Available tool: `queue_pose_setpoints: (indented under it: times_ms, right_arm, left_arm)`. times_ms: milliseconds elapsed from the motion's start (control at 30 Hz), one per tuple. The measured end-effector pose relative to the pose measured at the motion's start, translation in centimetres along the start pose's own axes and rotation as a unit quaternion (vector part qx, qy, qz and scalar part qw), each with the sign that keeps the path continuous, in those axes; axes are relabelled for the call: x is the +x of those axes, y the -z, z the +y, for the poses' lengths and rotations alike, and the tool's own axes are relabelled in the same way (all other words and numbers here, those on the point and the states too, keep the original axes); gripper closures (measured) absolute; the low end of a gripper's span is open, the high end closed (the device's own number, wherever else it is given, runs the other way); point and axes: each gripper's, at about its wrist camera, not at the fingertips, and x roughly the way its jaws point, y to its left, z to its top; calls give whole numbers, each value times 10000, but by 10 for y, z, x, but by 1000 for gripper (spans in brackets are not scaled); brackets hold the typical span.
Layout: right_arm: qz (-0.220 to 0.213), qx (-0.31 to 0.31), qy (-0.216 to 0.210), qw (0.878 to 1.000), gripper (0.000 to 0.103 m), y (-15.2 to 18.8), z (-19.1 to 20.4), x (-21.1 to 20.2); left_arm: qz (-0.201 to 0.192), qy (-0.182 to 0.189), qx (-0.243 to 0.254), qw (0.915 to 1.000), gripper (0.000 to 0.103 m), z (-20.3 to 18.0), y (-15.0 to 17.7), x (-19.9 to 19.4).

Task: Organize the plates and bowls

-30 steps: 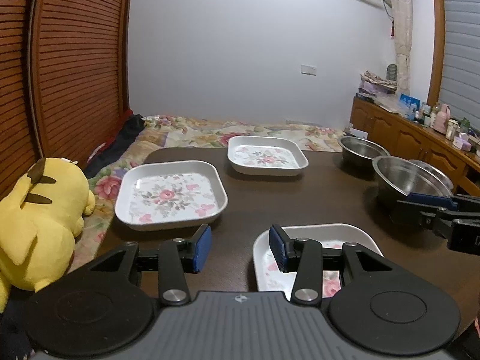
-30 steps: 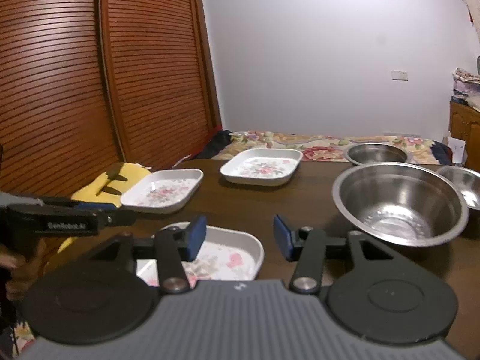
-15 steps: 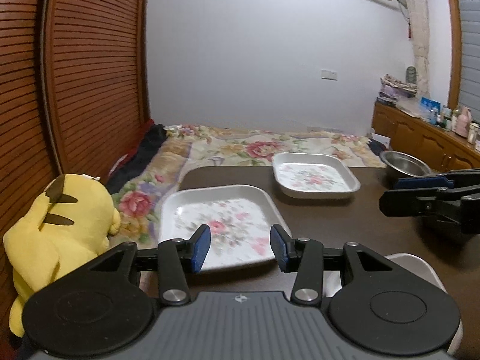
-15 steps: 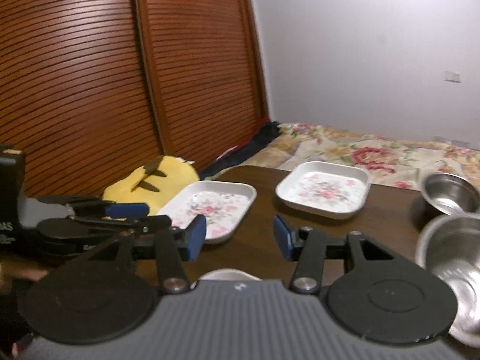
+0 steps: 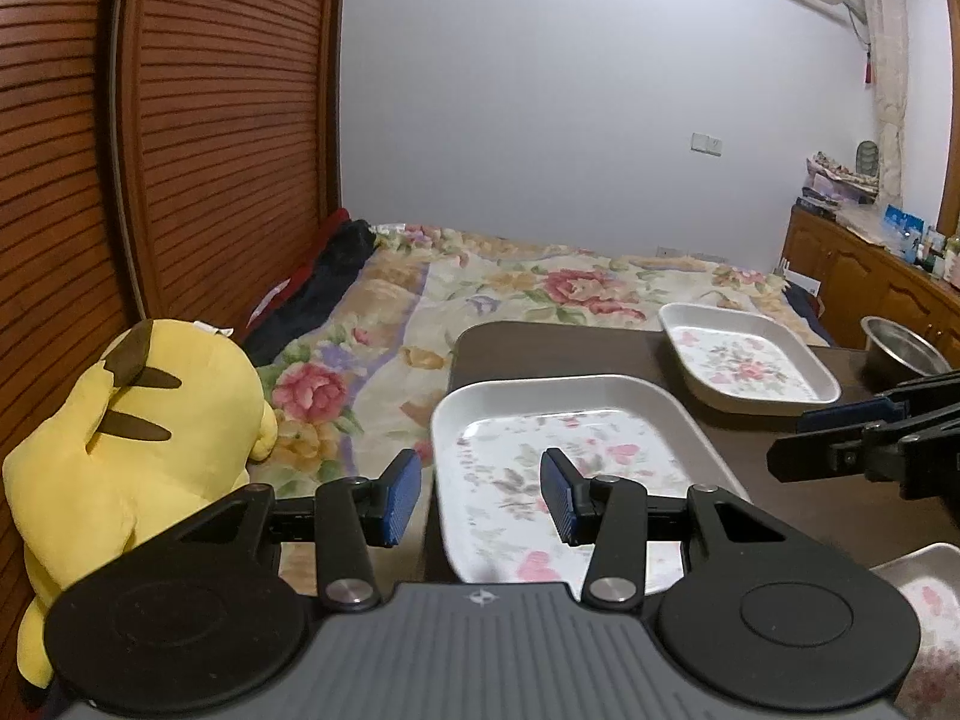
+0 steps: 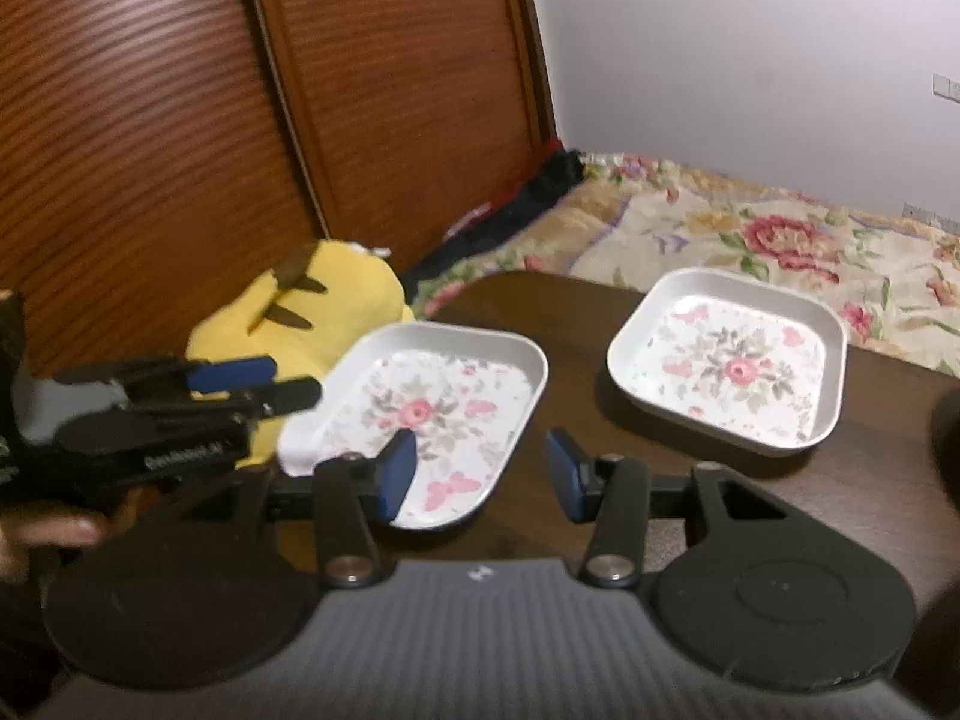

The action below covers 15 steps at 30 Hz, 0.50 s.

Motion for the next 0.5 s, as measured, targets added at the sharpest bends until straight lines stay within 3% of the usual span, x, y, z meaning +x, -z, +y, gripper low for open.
queue_pose_setpoints:
  times_ms: [167,267,500]
  right_arm:
    - [239,109,36,9996,58,-5,-1,23]
    - [369,84,126,9992,64,-8,-1,36]
    - [478,190,172,9985,71,-9,-5,46]
  left_arm:
    - [109,54,-60,9999,58,11,1,13]
    - [151,99,-173,9997,68,17,2,17]
    - [239,194,-263,9992,73,22,7,22]
